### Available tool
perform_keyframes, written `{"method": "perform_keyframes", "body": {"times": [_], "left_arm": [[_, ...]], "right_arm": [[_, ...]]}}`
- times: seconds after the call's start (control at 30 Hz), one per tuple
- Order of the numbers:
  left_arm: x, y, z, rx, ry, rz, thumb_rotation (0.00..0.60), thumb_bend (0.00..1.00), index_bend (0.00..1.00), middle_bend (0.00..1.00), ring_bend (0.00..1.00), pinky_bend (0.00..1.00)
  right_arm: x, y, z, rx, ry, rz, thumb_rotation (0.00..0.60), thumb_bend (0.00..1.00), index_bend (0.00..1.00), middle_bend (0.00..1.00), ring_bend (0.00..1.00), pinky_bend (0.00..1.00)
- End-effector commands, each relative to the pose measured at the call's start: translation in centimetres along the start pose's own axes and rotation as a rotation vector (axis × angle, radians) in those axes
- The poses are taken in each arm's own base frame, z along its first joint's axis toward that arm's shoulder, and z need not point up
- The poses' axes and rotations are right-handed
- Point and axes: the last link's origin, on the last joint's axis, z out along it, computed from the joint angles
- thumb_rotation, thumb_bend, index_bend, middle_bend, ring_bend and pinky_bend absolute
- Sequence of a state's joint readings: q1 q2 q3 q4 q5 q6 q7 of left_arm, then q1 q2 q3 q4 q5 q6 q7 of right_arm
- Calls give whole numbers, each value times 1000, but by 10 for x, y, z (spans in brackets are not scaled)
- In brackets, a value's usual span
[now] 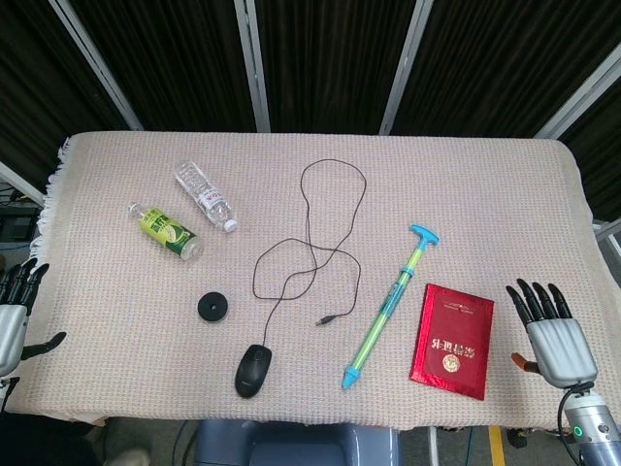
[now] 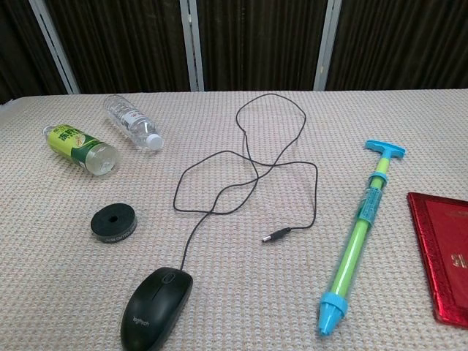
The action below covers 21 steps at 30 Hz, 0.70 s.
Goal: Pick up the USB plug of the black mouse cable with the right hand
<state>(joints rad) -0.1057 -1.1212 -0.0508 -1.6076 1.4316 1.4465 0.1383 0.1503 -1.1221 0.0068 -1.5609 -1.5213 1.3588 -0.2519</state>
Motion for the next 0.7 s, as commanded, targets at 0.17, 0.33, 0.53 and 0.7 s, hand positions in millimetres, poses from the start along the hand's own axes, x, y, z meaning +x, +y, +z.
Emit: {"method": "perform_keyframes", "body": {"times": [0.17, 0.33, 0.53, 0.7], "left_arm": [[0, 0, 0, 1, 0, -1, 600, 87, 0, 0, 0, 0], [0, 0, 0, -1, 2, 0, 600, 88, 0, 0, 0, 0], [-1, 1, 0, -4, -2, -5, 600, 86, 0, 0, 0, 0], [-1, 2, -1, -13, -3, -6, 600, 88, 0, 0, 0, 0]], "right_arm": [[0, 0, 0, -8, 1, 1, 600, 0, 0, 0, 0, 0], [1, 0, 0, -25, 14, 18, 600, 0, 0, 0, 0, 0], [1, 0, 1, -50, 25, 37, 600, 0, 0, 0, 0, 0], [3, -1, 1, -70, 34, 80, 600, 0, 0, 0, 0, 0]]}}
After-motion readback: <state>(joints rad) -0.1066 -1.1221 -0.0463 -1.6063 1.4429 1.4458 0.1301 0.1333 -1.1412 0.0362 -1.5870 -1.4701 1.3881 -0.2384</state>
